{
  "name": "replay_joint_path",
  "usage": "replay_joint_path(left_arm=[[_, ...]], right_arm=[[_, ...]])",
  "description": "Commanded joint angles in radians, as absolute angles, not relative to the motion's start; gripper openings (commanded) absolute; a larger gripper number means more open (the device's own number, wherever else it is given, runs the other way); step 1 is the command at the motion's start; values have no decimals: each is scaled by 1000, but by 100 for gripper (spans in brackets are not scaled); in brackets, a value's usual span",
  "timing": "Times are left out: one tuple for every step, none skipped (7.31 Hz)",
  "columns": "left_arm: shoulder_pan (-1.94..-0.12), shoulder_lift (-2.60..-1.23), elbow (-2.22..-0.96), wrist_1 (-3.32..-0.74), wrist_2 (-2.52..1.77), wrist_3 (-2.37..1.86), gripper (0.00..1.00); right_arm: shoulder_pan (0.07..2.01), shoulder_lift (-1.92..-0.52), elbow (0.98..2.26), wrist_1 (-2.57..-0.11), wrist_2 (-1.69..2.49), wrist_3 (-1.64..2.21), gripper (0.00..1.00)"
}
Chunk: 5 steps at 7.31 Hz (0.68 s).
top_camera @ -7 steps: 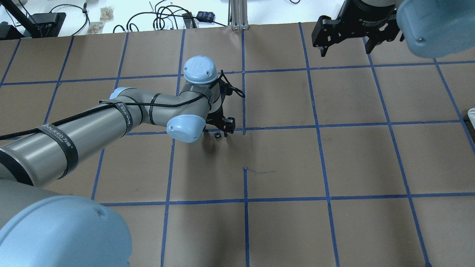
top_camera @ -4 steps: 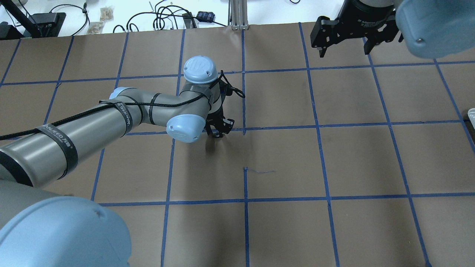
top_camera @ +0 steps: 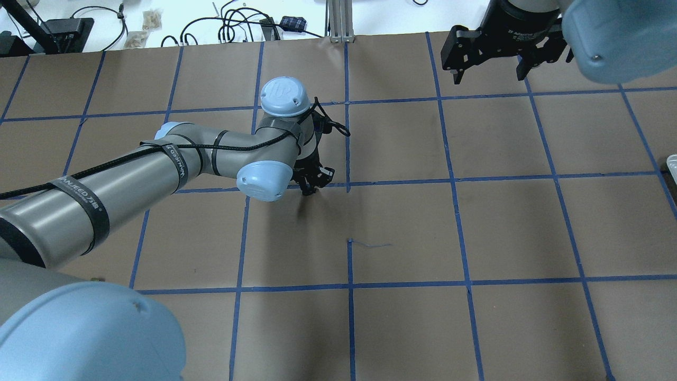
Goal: Place bearing gear from tray to pile
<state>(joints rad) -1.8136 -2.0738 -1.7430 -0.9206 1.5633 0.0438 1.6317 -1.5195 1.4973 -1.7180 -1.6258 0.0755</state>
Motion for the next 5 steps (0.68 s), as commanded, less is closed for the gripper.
replay_joint_path(left_arm=[[-1714, -2042, -1685, -1035, 1563, 58, 0], [-1631, -2016, -1634, -1148, 1562, 63, 0], [-1508, -1993, -1622, -1170, 1572, 99, 0], [-1394, -1974, -1629, -1175, 1589, 250, 0], [-1302, -1961, -1644, -1196, 1656, 349, 0]], right_arm=[[1631, -1519, 1499, -1717, -1628, 77, 100], [1632, -1519, 1499, -1713, -1628, 75, 100], [1632, -1522, 1499, -1710, -1628, 77, 100], [1632, -1522, 1500, -1712, -1626, 75, 100], [1632, -1523, 1500, -1710, -1626, 77, 100]])
